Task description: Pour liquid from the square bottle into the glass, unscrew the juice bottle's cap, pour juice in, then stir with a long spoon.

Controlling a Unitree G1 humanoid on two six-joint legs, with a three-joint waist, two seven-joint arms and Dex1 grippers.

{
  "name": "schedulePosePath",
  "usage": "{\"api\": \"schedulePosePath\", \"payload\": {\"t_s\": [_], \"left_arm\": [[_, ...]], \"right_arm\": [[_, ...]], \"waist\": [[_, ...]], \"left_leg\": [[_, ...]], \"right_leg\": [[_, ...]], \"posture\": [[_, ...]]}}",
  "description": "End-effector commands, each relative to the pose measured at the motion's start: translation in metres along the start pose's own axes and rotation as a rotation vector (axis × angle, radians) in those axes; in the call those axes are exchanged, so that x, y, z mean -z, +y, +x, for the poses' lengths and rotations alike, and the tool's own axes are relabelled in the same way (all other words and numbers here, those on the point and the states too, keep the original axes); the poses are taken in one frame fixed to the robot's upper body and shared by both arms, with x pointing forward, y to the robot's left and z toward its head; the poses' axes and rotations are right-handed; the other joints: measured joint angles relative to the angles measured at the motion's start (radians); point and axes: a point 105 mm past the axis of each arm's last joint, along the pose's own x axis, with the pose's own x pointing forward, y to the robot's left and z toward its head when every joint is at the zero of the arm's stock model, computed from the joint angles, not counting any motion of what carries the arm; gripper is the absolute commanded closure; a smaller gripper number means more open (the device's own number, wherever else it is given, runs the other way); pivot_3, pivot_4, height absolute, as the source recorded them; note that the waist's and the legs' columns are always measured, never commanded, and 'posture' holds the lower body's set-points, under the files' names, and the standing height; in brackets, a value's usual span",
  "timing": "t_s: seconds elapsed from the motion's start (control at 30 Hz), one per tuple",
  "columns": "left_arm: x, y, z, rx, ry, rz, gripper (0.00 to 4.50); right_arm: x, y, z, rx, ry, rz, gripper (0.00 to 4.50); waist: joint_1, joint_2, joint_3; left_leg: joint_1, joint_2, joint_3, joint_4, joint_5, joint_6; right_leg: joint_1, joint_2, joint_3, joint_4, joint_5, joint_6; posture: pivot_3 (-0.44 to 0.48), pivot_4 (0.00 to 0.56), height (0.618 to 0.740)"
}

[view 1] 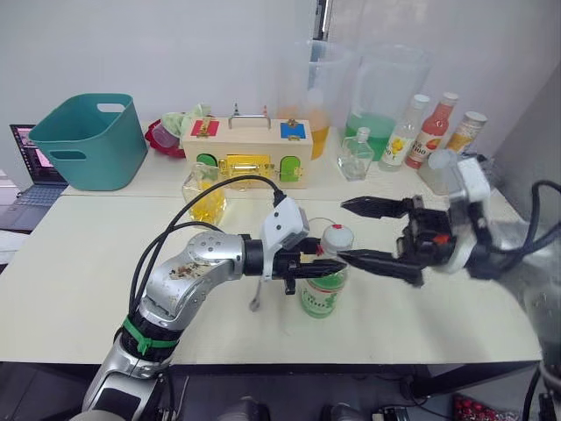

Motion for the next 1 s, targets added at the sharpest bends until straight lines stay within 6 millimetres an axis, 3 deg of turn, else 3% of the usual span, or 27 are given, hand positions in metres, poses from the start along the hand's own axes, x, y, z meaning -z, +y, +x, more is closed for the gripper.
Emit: {"api": "schedulePosePath", "payload": {"t_s": [0.03, 0.17, 0.4, 0.7, 0.8, 1.0], "left_arm": [[0.008, -0.004, 0.006, 0.04, 0.015, -0.03, 3.16], [0.009, -0.008, 0.011, 0.073, 0.007, -0.032, 3.16], [0.01, -0.006, 0.012, 0.074, 0.007, -0.023, 3.16], [0.011, -0.005, 0.011, 0.057, 0.009, -0.032, 3.16], [0.011, -0.004, 0.01, 0.054, 0.011, -0.032, 3.16], [0.009, -0.008, 0.006, 0.071, 0.043, -0.003, 3.16]], "right_arm": [[-0.007, 0.004, -0.001, 0.154, 0.006, -0.068, 0.01], [0.005, 0.0, -0.004, 0.278, 0.049, -0.064, 0.01], [0.02, -0.008, -0.013, 0.335, 0.089, -0.026, 0.01], [0.015, -0.006, -0.006, 0.237, 0.055, 0.001, 2.79], [0.015, -0.006, -0.006, 0.212, 0.058, 0.002, 2.8], [0.03, -0.023, -0.012, -0.265, 0.203, -0.053, 2.8]], "waist": [[0.008, 0.0, 0.0], [0.011, 0.0, 0.0], [0.011, 0.0, 0.0], [0.012, 0.0, 0.0], [0.011, 0.0, 0.0], [0.004, 0.0, 0.0]], "left_leg": [[0.0, 0.0, 0.0, 0.0, 0.0, 0.0], [0.0, -0.001, 0.001, 0.001, 0.0, 0.0], [0.0, -0.001, 0.002, 0.001, 0.001, 0.001], [0.0, 0.0, 0.001, 0.001, 0.004, 0.008], [0.0, 0.0, 0.001, 0.001, 0.004, 0.009], [0.0, 0.0, 0.002, 0.004, 0.003, 0.011]], "right_leg": [[0.0, 0.0, 0.0, 0.0, 0.0, 0.0], [0.0, 0.001, 0.0, 0.0, 0.0, 0.0], [0.001, 0.003, 0.0, 0.0, 0.0, 0.0], [0.0, 0.003, 0.0, 0.0, 0.0, 0.0], [0.0, 0.003, 0.0, 0.0, 0.0, 0.0], [0.001, 0.004, 0.001, -0.001, 0.0, 0.0]], "posture": [[0.0, 0.15, 0.74], [0.0, 0.15, 0.74], [0.0, 0.15, 0.74], [0.0, 0.15, 0.74], [0.0, 0.15, 0.74], [0.0, 0.15, 0.74]]}}
